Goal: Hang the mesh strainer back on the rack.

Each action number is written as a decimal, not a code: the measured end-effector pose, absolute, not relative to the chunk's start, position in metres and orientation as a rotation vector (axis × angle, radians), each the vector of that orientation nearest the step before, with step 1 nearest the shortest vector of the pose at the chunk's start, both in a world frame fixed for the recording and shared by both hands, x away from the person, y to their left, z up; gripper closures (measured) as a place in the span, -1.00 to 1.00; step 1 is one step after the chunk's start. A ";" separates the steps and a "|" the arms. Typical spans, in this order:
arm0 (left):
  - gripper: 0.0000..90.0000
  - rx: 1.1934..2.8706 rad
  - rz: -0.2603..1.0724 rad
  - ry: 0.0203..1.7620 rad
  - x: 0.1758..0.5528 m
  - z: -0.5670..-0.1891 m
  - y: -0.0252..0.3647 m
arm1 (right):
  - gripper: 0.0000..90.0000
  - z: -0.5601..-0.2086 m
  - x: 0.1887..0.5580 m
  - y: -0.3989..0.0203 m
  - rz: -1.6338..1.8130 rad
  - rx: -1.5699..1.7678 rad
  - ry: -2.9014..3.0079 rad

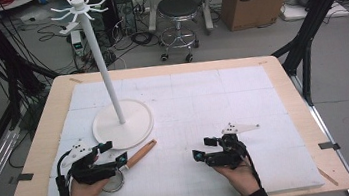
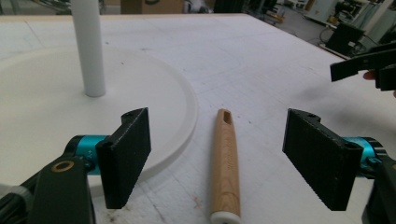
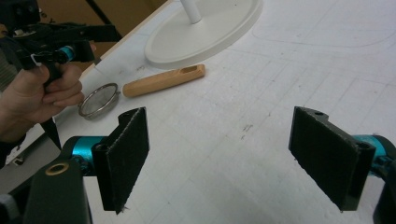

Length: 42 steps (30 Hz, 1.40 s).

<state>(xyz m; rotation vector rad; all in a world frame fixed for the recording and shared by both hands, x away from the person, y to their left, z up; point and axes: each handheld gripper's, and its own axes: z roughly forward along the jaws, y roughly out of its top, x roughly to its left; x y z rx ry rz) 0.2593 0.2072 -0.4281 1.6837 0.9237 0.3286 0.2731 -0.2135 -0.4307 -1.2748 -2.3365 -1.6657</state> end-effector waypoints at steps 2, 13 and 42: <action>-0.41 1.711 0.318 0.936 0.260 -0.425 0.206 | -0.57 -0.431 0.272 -0.216 -1.670 -1.276 -2.343; -0.16 1.886 0.106 0.981 0.272 -0.432 0.198 | -0.57 -0.435 0.272 -0.224 -1.647 -1.325 -2.348; 0.16 2.147 0.086 0.989 0.277 -0.440 0.175 | -0.57 -0.435 0.269 -0.230 -1.652 -1.363 -2.361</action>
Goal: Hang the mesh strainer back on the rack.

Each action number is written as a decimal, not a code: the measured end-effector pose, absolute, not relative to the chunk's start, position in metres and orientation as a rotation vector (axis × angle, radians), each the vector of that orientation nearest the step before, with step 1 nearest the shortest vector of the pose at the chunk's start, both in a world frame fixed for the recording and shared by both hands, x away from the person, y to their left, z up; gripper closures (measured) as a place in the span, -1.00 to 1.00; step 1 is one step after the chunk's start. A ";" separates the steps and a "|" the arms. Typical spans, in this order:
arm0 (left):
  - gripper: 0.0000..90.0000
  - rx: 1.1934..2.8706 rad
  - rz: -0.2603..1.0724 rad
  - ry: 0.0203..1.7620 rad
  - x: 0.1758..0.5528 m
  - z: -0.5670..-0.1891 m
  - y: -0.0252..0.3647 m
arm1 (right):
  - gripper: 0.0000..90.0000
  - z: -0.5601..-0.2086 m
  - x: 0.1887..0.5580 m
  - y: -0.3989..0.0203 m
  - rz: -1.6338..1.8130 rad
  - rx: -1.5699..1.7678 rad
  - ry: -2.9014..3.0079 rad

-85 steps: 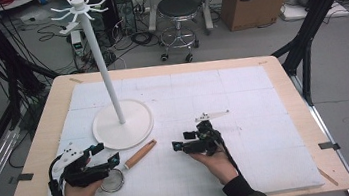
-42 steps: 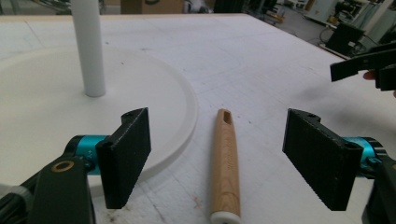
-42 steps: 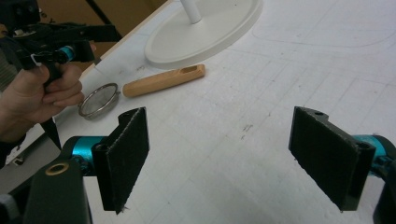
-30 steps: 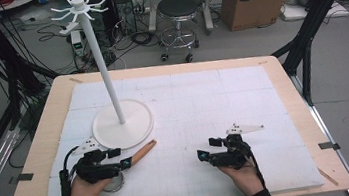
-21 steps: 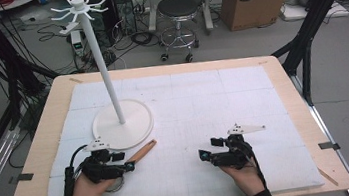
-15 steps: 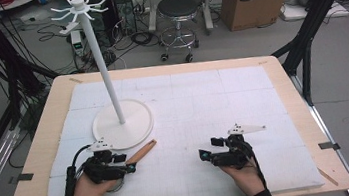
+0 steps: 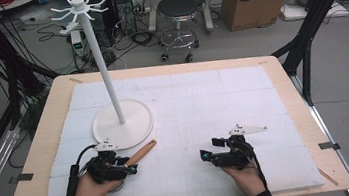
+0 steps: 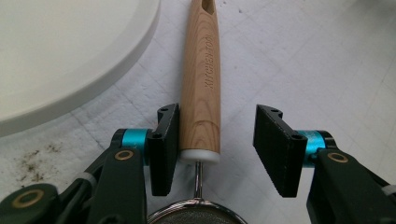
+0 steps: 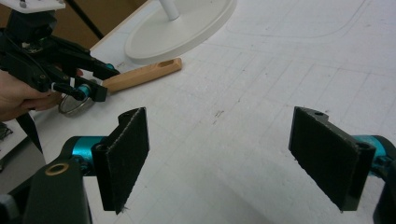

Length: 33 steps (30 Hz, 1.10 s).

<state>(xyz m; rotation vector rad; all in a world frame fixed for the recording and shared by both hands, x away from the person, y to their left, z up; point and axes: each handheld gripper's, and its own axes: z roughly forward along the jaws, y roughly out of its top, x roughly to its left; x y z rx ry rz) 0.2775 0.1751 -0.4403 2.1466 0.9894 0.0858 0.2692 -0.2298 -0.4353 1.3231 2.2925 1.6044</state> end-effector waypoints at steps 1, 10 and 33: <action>0.17 2.159 0.098 0.987 0.277 -0.440 0.174 | -0.57 -0.436 0.269 -0.230 1.604 1.322 2.294; 0.45 2.222 0.226 0.969 0.273 -0.439 0.167 | -0.57 -0.435 0.269 -0.233 1.618 1.329 2.293; 0.48 2.347 0.216 1.009 0.281 -0.432 0.154 | -0.56 -0.434 0.266 -0.229 1.603 1.300 2.312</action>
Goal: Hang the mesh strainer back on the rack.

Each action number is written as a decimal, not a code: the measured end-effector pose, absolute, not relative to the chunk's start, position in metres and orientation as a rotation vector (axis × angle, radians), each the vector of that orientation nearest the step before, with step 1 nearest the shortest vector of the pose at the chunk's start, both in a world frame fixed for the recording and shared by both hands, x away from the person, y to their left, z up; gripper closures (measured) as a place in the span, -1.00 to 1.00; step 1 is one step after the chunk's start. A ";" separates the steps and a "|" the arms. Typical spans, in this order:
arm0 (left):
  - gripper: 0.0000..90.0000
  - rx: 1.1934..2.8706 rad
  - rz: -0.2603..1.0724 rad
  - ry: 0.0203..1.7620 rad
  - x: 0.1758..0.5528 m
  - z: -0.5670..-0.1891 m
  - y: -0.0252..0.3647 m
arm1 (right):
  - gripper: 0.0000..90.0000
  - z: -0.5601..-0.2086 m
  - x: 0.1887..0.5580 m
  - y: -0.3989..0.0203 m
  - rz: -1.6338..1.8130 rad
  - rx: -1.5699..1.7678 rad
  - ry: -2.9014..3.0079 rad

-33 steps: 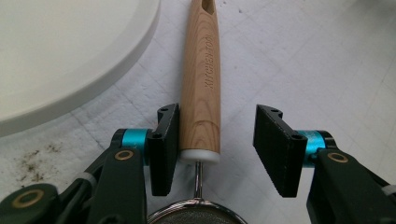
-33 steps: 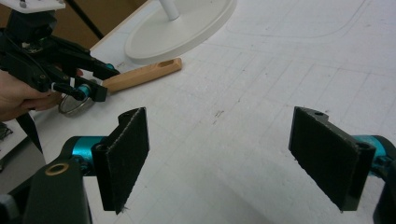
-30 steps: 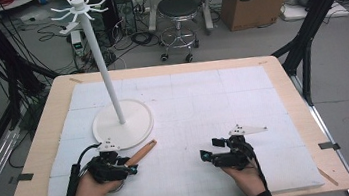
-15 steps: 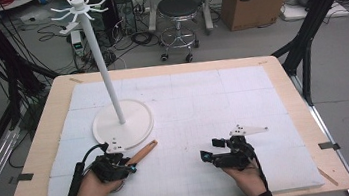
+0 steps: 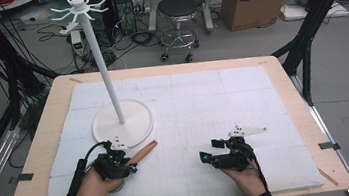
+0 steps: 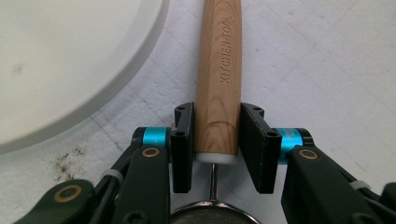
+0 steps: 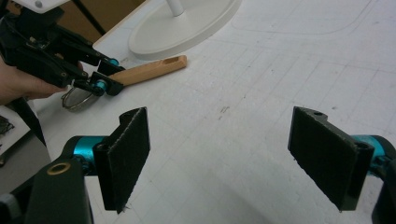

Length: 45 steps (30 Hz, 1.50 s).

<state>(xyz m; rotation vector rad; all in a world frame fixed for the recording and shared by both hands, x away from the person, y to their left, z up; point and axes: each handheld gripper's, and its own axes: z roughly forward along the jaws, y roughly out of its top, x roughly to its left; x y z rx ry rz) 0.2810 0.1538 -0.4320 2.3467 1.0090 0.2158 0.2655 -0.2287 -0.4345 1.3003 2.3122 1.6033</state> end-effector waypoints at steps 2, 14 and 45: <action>0.48 2.362 0.198 1.015 0.284 -0.431 0.153 | -0.56 -0.434 0.265 -0.229 1.602 1.303 2.311; 0.49 2.423 0.260 0.995 0.282 -0.430 0.144 | -0.56 -0.434 0.264 -0.226 1.601 1.300 2.310; 0.55 2.206 0.153 0.898 0.281 -0.419 0.171 | -0.54 -0.434 0.265 -0.231 1.607 1.303 2.287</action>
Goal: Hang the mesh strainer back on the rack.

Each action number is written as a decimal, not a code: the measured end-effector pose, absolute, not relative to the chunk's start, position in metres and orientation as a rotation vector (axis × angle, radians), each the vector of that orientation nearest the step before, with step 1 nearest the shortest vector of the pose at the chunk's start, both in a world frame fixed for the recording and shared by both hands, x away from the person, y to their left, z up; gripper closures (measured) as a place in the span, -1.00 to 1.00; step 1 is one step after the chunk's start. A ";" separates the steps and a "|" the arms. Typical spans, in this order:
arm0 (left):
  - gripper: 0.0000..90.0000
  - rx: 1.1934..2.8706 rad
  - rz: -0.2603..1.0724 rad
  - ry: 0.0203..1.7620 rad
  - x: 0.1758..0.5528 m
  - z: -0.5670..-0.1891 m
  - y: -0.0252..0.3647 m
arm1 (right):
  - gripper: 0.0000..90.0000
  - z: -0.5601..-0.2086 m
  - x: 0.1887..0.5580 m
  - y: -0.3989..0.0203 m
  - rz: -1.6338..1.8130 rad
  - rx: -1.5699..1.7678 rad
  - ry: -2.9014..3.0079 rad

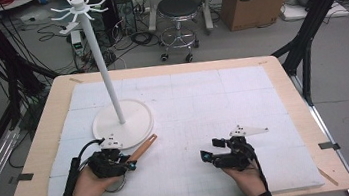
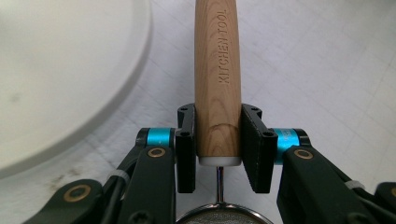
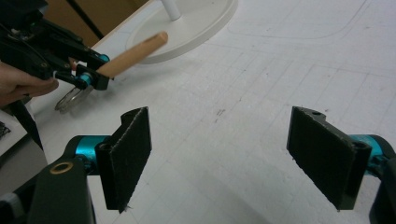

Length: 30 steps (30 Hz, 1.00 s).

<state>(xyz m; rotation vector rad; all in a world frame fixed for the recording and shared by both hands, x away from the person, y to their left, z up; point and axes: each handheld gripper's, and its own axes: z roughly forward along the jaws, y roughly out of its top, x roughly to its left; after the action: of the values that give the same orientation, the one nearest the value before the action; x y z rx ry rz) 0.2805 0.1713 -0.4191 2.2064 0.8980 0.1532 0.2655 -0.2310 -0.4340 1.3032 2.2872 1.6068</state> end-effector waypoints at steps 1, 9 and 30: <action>0.55 2.180 0.140 0.899 0.281 -0.418 0.174 | -0.53 -0.434 0.265 -0.231 1.608 1.306 2.286; 0.54 2.062 0.106 0.894 0.280 -0.409 0.188 | -0.54 -0.434 0.265 -0.231 1.608 1.301 2.286; 0.54 1.805 0.093 0.843 0.274 -0.386 0.212 | -0.56 -0.433 0.264 -0.233 1.611 1.318 2.273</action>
<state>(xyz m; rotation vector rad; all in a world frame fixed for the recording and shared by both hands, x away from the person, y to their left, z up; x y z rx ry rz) 0.2736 0.2119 -0.3864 1.8054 0.8425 0.0931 0.2644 -0.2326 -0.4331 1.3178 2.2732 1.6112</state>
